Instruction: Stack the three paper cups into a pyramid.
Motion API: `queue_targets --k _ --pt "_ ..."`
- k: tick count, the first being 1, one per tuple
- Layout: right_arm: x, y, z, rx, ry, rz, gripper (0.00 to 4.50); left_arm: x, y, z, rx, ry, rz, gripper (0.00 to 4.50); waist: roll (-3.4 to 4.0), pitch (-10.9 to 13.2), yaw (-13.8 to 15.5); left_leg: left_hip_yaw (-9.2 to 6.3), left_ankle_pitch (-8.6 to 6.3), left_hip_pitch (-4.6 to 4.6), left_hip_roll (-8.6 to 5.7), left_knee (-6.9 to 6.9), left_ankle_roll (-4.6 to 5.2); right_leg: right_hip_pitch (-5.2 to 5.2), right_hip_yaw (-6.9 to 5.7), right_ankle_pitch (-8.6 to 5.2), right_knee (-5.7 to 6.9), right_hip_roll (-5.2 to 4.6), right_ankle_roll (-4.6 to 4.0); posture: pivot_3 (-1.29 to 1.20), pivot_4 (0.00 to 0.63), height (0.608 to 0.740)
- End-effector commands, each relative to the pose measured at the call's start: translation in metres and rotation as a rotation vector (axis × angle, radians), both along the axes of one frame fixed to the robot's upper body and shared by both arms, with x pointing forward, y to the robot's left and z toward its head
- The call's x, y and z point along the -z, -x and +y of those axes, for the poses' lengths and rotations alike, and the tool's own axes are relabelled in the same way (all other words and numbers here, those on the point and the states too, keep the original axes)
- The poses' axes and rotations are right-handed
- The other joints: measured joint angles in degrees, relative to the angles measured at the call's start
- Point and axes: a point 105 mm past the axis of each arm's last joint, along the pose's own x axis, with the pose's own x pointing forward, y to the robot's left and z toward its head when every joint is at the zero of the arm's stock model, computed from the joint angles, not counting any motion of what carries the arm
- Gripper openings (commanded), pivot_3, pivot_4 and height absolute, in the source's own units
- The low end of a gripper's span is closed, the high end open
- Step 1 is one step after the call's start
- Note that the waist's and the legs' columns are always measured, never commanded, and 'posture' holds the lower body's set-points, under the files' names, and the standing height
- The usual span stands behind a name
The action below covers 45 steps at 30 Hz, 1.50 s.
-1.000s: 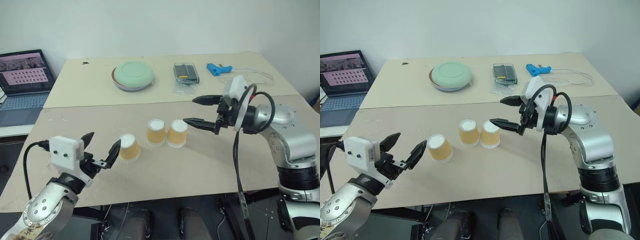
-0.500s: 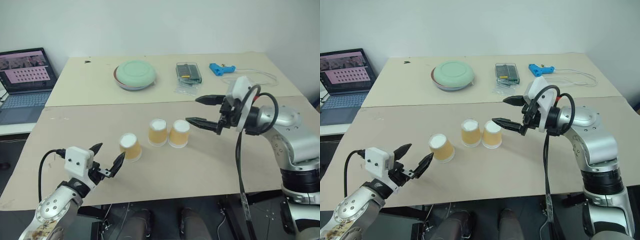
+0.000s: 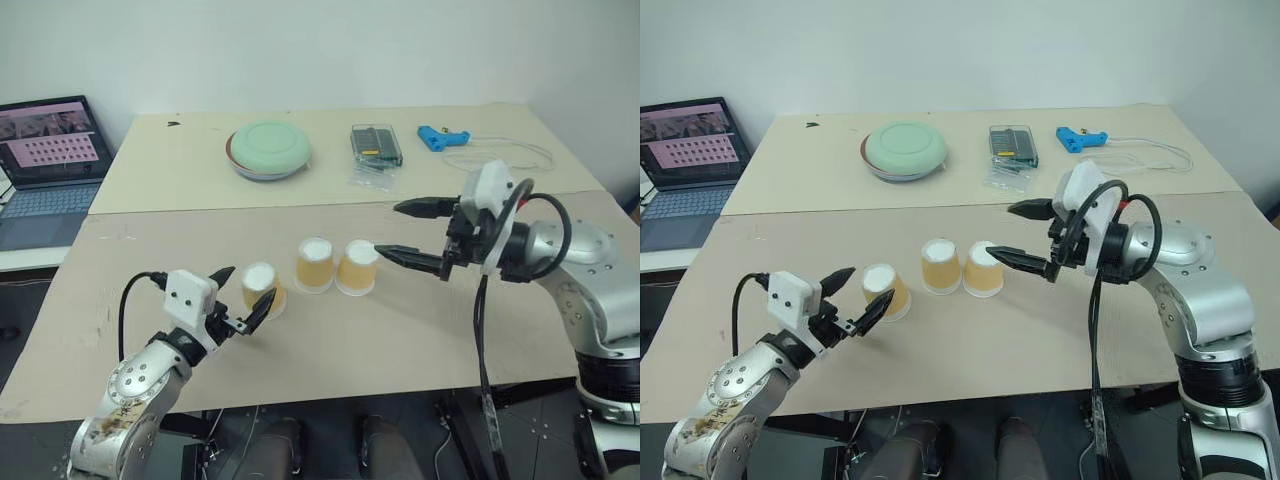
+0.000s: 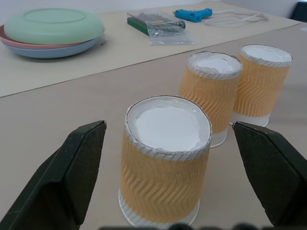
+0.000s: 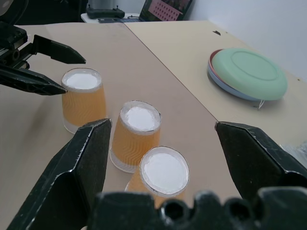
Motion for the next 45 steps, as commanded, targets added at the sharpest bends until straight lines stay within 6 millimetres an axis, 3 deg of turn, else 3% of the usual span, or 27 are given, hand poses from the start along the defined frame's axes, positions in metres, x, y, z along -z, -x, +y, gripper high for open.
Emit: queue_targets --k 1,9,32,33,35,38,45 --pt "-0.005 0.01 0.0 -0.036 0.006 -0.02 4.05 -0.008 -0.002 -0.001 0.01 -0.003 -0.027 4.5 0.0 0.0 0.0 0.0 0.0 0.0 0.0 0.0 0.0 0.0 0.0 0.0 0.0 -0.01 0.0 0.0 0.15 0.728" --pt "0.01 0.005 -0.004 -0.033 0.01 0.05 4.05 -0.009 -0.007 0.0 0.007 0.007 -0.02 4.5 0.0 0.0 -0.02 0.0 0.0 0.0 0.0 0.03 0.0 0.0 0.0 0.0 0.0 0.0 0.0 0.0 0.15 0.728" --pt "0.005 0.004 -0.005 -0.033 0.002 0.033 4.05 -0.003 -0.009 0.003 0.018 -0.037 0.024 4.5 0.0 0.0 -0.01 0.0 0.0 -0.01 -0.01 0.06 0.0 0.0 0.0 0.01 0.01 0.0 0.01 0.0 0.15 0.728" --pt "0.005 0.004 -0.005 -0.031 0.002 0.033 4.12 -0.003 -0.009 0.003 0.018 -0.038 0.022 3.98 -0.01 0.0 -0.01 0.0 0.0 -0.01 0.0 0.06 0.0 0.0 0.0 0.0 0.01 0.0 0.01 0.0 0.15 0.728" --pt "0.005 0.004 -0.005 -0.028 0.003 0.031 4.12 -0.004 -0.01 0.003 0.016 -0.038 0.021 3.53 -0.01 0.0 -0.01 0.0 0.0 -0.02 0.0 0.06 0.0 -0.01 0.0 0.0 0.01 0.0 0.01 0.0 0.15 0.728" --pt "0.005 0.004 -0.006 -0.022 0.001 0.029 4.12 -0.003 -0.011 0.003 0.019 -0.038 0.023 2.45 0.0 0.0 -0.02 0.0 0.0 -0.02 -0.01 0.06 0.0 -0.01 0.0 0.01 0.01 0.0 0.01 0.0 0.15 0.728" --pt "0.005 0.002 -0.007 -0.016 0.001 0.028 4.12 -0.009 -0.017 0.006 0.008 -0.042 0.006 2.38 -0.01 0.0 -0.01 0.0 0.0 -0.01 0.0 0.06 0.0 0.0 0.0 0.01 0.01 0.0 0.01 0.0 0.15 0.728"
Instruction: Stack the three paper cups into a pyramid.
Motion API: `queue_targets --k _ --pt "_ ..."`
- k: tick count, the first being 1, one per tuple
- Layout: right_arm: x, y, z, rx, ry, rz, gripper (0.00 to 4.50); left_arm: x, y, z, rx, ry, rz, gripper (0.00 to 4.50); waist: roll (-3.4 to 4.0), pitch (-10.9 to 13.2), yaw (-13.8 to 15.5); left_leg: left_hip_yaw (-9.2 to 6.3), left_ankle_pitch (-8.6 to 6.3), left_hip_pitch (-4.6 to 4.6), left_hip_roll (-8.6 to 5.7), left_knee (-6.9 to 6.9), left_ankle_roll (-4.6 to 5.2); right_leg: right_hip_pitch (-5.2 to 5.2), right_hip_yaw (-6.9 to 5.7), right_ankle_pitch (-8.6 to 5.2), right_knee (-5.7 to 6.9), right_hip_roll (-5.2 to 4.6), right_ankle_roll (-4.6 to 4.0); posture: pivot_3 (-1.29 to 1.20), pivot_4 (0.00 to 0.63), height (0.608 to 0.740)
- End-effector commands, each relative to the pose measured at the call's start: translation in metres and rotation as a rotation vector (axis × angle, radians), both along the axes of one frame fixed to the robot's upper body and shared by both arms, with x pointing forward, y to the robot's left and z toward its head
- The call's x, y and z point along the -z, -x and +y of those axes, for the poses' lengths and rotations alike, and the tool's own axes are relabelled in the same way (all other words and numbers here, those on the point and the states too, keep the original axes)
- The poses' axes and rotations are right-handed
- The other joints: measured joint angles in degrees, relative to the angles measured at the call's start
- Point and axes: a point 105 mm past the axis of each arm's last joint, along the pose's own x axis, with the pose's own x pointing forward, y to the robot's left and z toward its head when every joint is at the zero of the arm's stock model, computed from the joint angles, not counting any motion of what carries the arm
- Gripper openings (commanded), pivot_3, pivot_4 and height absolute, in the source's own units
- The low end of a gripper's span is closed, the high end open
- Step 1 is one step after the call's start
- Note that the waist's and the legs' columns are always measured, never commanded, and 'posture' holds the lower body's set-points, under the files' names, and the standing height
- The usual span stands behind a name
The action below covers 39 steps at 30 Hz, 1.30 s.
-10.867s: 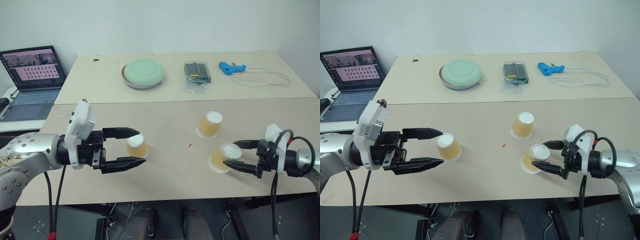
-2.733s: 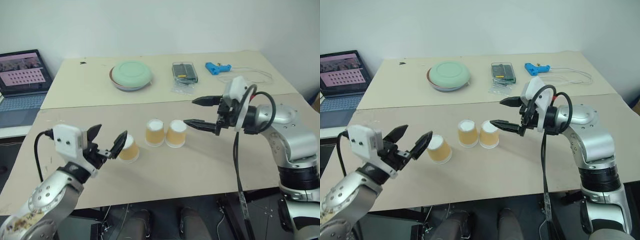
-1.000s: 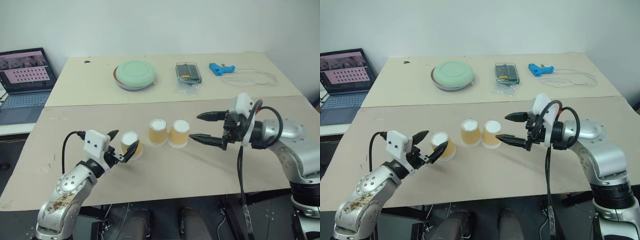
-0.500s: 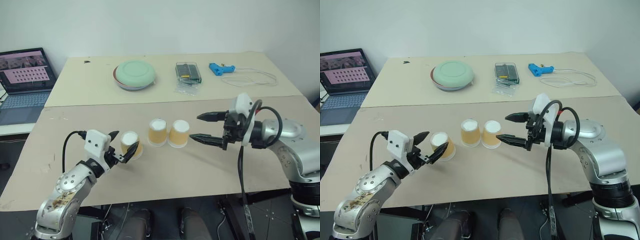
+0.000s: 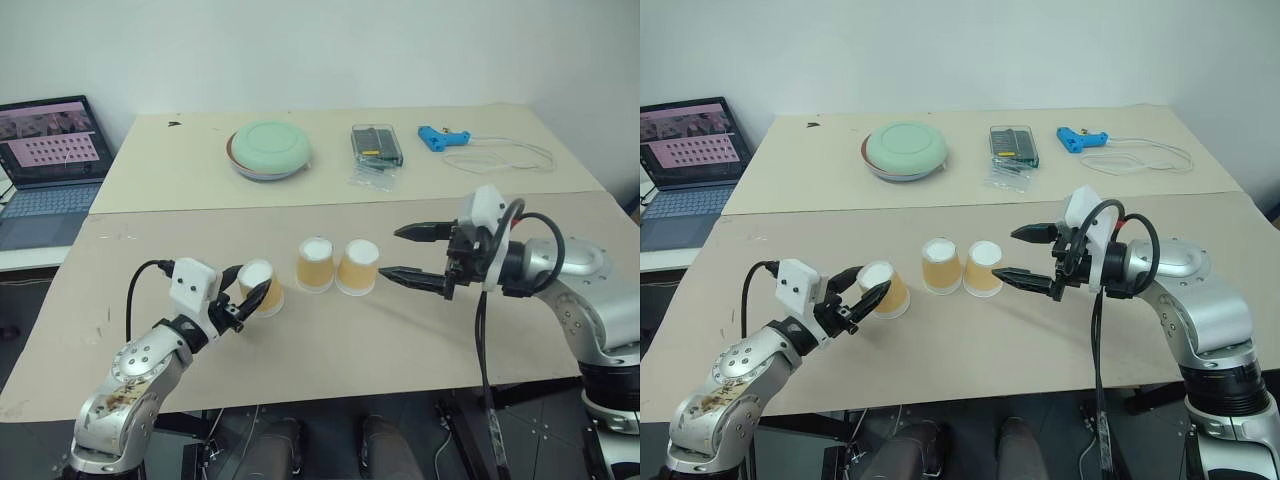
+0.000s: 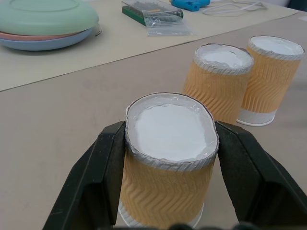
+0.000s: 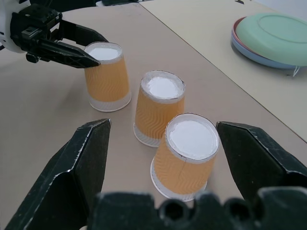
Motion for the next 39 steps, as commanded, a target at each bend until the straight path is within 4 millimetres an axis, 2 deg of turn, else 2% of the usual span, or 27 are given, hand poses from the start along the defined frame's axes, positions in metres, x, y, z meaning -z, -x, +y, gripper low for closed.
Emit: queue_targets --k 1,3,7,11,15,18,21,25,33,39 --pt "-0.014 0.003 0.0 -0.008 -0.001 -0.075 4.12 -0.018 -0.007 0.005 -0.012 -0.009 -0.063 2.38 0.0 0.0 0.01 0.0 0.0 0.0 0.0 0.0 0.0 0.0 0.0 0.0 0.0 0.0 0.0 0.0 0.15 0.728" --pt "-0.014 0.002 0.0 -0.005 0.0 -0.077 4.12 -0.03 -0.015 0.009 -0.025 -0.002 -0.1 2.38 0.0 0.0 0.02 0.0 0.0 -0.01 0.0 0.01 0.0 -0.01 -0.02 0.0 0.01 0.01 0.0 0.0 0.15 0.728" --pt "-0.013 -0.001 -0.001 0.017 -0.005 -0.082 4.12 -0.072 -0.042 0.029 -0.059 -0.018 -0.209 2.38 -0.01 0.01 0.21 -0.04 0.01 -0.03 0.0 0.11 -0.01 -0.01 -0.14 0.01 0.06 0.04 0.0 0.0 0.15 0.728" --pt "-0.011 -0.003 0.0 0.025 -0.007 -0.085 4.12 -0.111 -0.064 0.039 -0.029 -0.04 -0.268 2.38 -0.02 0.01 0.0 -0.06 -0.01 -0.11 -0.04 0.19 0.02 -0.04 -0.14 0.11 0.03 0.28 -0.1 0.0 0.15 0.728" --pt "-0.011 -0.004 0.001 0.035 -0.014 -0.093 4.12 -0.144 -0.076 0.029 0.116 0.083 -0.204 2.38 -0.08 0.05 0.0 -0.07 -0.02 -0.15 -0.05 0.22 0.04 -0.1 -0.16 0.23 0.08 0.33 -0.27 0.0 0.15 0.728" --pt "-0.011 -0.006 0.002 0.047 -0.022 -0.097 4.12 -0.168 -0.074 0.009 0.319 0.186 -0.149 2.38 -0.16 0.1 -0.03 -0.08 -0.02 -0.18 -0.06 0.26 0.05 -0.13 -0.16 0.25 0.11 0.34 -0.24 0.0 0.15 0.728" --pt "-0.01 -0.008 0.0 0.067 -0.018 -0.104 4.12 -0.174 -0.063 -0.014 0.524 0.171 -0.091 2.38 -0.19 0.12 -0.18 -0.1 -0.03 -0.22 -0.08 0.34 0.07 -0.14 -0.2 0.27 0.13 0.36 -0.22 0.0 0.15 0.728" --pt "-0.01 -0.009 0.0 0.082 -0.02 -0.109 4.12 -0.182 -0.056 -0.027 0.666 0.187 -0.041 2.38 -0.19 0.12 -0.71 -0.1 -0.04 -0.18 -0.08 0.34 0.09 -0.15 -0.16 0.29 0.15 0.37 -0.26 0.0 0.15 0.728" --pt "-0.009 -0.006 -0.003 0.111 -0.04 -0.107 4.12 -0.181 -0.076 -0.04 0.769 0.05 0.012 2.38 -0.2 0.13 -0.91 -0.09 -0.02 -0.18 -0.08 0.36 0.07 -0.14 -0.12 0.3 0.14 0.37 -0.27 0.0 0.15 0.728" --pt "-0.008 -0.003 -0.003 0.124 -0.045 -0.107 4.12 -0.168 -0.083 -0.059 0.886 -0.053 0.065 2.38 -0.21 0.14 -0.79 -0.09 -0.03 -0.26 -0.08 0.38 0.08 -0.18 -0.13 0.31 0.16 0.35 -0.27 0.0 0.15 0.728"
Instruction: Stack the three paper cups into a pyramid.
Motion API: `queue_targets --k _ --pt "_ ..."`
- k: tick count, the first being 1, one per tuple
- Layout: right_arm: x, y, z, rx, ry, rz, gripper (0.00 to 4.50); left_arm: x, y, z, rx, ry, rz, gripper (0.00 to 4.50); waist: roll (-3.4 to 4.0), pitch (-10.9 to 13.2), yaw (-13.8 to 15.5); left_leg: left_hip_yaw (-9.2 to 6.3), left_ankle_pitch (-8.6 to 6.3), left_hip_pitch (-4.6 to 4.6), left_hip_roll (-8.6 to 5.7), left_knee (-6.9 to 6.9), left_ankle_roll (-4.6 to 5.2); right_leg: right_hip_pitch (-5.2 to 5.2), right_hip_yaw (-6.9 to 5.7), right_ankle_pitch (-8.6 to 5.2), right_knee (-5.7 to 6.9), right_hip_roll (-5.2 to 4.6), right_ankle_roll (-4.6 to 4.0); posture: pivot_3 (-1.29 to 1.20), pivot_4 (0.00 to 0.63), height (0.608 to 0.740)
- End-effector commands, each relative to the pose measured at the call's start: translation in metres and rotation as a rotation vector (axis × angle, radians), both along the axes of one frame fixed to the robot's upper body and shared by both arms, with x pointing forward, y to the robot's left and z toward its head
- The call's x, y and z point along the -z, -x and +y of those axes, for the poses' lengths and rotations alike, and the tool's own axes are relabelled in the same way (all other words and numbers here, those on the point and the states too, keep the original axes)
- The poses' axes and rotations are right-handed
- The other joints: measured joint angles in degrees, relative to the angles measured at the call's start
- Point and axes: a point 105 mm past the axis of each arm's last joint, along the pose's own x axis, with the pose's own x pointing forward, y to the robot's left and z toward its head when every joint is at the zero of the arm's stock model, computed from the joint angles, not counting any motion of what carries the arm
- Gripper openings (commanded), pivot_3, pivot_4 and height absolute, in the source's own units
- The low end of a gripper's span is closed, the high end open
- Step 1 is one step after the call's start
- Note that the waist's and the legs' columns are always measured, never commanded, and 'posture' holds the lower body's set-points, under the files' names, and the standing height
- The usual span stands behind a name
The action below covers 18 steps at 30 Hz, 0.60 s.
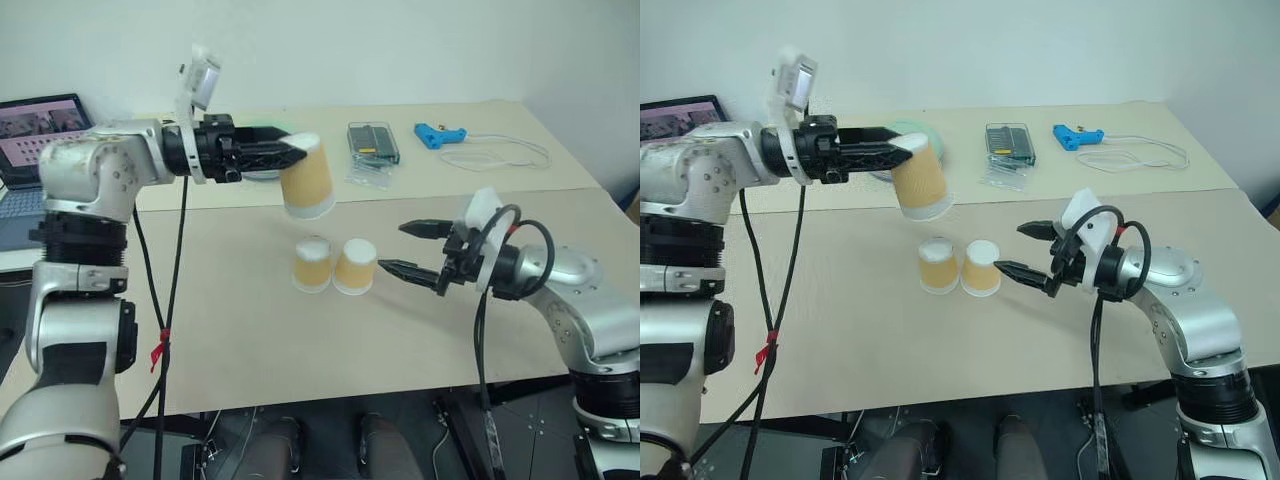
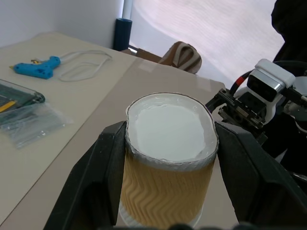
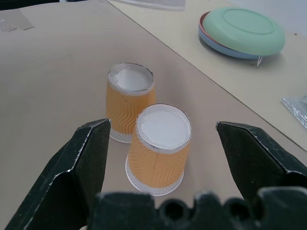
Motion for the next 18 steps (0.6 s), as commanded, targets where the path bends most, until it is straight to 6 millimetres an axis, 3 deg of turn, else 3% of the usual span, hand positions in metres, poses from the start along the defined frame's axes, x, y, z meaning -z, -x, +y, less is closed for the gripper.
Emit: queue_targets --k 1,8,18 --pt "-0.014 0.006 0.0 0.002 -0.015 -0.061 4.12 -0.007 -0.001 -0.012 0.079 -0.057 -0.066 2.38 0.0 0.0 0.04 0.0 0.0 -0.02 0.0 0.0 0.01 0.0 0.0 0.0 -0.01 0.0 0.0 0.0 0.15 0.728" --pt "-0.014 0.008 -0.003 0.025 -0.021 -0.063 4.12 0.003 -0.009 -0.036 0.168 -0.128 -0.069 2.38 0.0 0.0 -0.04 -0.01 -0.04 -0.29 0.01 0.27 0.12 -0.16 -0.03 0.01 0.03 0.02 0.03 0.0 0.15 0.728" --pt "-0.014 0.013 -0.006 0.05 -0.02 -0.061 4.12 0.019 -0.014 -0.047 0.222 -0.192 -0.09 2.38 -0.01 0.01 -0.04 0.01 0.2 -0.56 0.0 0.36 0.59 -0.44 0.03 0.07 0.07 0.01 0.08 0.0 0.15 0.728"
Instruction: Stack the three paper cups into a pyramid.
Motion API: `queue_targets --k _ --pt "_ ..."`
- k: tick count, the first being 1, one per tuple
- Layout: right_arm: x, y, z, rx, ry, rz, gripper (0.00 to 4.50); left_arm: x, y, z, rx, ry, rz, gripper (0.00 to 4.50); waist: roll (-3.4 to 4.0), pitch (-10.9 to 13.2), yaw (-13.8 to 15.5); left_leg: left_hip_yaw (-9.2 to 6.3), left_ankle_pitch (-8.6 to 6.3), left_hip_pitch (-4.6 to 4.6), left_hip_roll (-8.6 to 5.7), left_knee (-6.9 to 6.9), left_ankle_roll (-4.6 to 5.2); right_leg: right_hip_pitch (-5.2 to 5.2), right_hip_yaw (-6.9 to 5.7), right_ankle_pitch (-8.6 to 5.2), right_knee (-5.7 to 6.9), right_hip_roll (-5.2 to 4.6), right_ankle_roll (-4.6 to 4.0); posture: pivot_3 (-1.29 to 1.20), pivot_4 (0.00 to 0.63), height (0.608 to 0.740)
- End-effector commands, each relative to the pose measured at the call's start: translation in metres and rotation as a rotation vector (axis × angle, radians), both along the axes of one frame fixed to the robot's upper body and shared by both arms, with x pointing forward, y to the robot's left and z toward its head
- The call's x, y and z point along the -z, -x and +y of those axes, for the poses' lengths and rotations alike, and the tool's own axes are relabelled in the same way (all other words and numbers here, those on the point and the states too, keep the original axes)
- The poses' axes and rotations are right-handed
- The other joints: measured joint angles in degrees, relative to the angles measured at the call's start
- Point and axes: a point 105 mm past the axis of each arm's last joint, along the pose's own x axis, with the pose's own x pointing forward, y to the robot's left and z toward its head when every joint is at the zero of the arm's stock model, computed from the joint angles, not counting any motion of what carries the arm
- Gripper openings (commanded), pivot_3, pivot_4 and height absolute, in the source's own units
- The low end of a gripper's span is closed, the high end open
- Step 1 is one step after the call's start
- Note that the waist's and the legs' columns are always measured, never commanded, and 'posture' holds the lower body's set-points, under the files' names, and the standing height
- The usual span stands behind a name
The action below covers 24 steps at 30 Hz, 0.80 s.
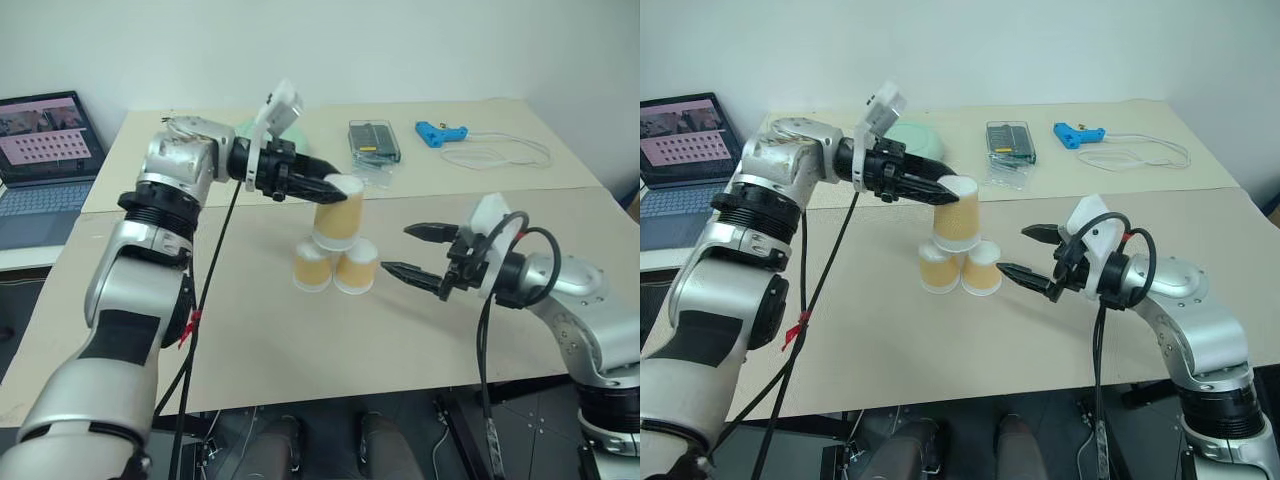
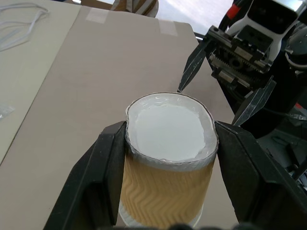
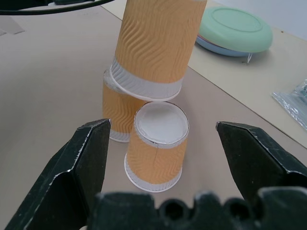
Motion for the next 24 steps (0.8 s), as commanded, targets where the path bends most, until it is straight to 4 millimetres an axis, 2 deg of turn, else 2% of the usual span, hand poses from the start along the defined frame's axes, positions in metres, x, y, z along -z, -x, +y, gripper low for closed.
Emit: queue_targets --k 1,6,23,24 --pt "-0.0136 0.0048 -0.0029 0.009 -0.001 -0.053 4.12 -0.0174 0.0028 -0.0037 0.036 0.001 -0.068 2.38 0.0 0.0 -0.01 0.0 0.0 -0.01 0.0 0.0 0.01 -0.02 0.0 0.0 0.01 0.0 0.0 0.0 0.15 0.728" --pt "-0.0139 0.0058 -0.0039 0.012 0.001 -0.052 4.12 -0.0161 0.0029 -0.0058 0.043 0.003 -0.066 2.38 0.0 0.0 0.01 0.02 0.03 -0.29 -0.01 0.07 0.03 -0.33 0.01 0.03 0.12 0.01 -0.01 0.0 0.15 0.728" --pt "-0.016 0.0068 -0.0074 0.019 0.009 -0.053 4.12 -0.0125 0.0033 -0.012 0.055 0.01 -0.062 2.38 0.0 0.0 -0.04 0.04 0.04 -0.3 -0.02 0.11 0.06 -0.34 0.04 0.07 0.18 0.01 0.0 0.0 0.15 0.728" --pt "-0.016 0.0068 -0.0073 0.019 0.009 -0.053 4.12 -0.0119 0.0029 -0.0117 0.053 0.006 -0.071 2.87 0.0 0.0 -0.04 0.04 0.04 -0.3 -0.02 0.11 0.06 -0.34 0.05 0.07 0.18 0.02 0.0 0.0 0.15 0.728"
